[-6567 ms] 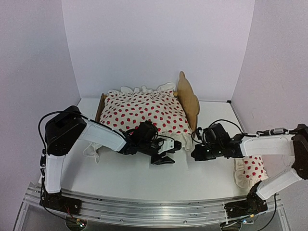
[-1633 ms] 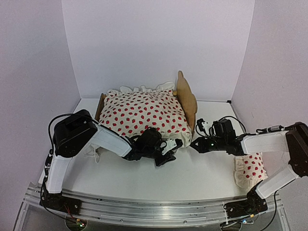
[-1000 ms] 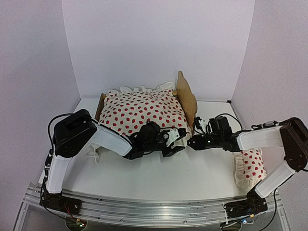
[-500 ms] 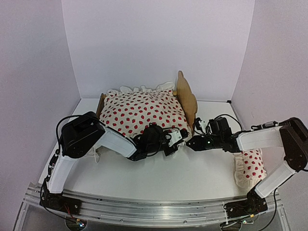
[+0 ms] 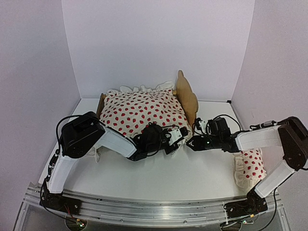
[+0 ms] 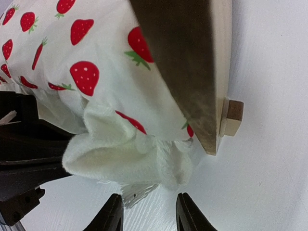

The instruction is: Set up the pet bed

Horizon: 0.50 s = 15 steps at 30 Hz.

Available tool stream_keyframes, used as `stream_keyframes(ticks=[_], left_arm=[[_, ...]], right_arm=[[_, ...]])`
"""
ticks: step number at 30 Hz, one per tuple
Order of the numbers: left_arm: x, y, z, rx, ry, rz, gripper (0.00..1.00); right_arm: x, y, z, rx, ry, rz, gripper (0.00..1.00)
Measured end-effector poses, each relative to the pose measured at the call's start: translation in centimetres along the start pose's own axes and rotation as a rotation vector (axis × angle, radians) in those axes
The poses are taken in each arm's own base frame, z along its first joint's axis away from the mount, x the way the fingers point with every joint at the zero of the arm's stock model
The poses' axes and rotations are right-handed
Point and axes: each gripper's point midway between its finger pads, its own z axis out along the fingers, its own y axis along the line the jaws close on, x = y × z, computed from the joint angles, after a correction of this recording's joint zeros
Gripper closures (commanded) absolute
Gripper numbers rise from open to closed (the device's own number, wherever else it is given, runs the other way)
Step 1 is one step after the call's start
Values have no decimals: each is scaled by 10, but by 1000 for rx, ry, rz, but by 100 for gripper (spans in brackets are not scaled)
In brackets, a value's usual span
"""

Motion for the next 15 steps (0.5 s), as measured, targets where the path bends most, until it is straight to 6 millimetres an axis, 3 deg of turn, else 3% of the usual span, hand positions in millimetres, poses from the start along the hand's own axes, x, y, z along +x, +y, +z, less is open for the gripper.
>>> stream_keyframes(ticks=[5, 11, 15], left_arm=[[0, 0, 0, 0, -1, 0, 100], [1, -1, -1, 1, 2, -1, 100], [3, -1, -1, 2, 3, -1, 100]], right_arm=[[0, -3, 6, 13, 10, 14, 84], [1, -7, 6, 35, 8, 31, 77], [1, -7, 6, 37, 9, 33, 77]])
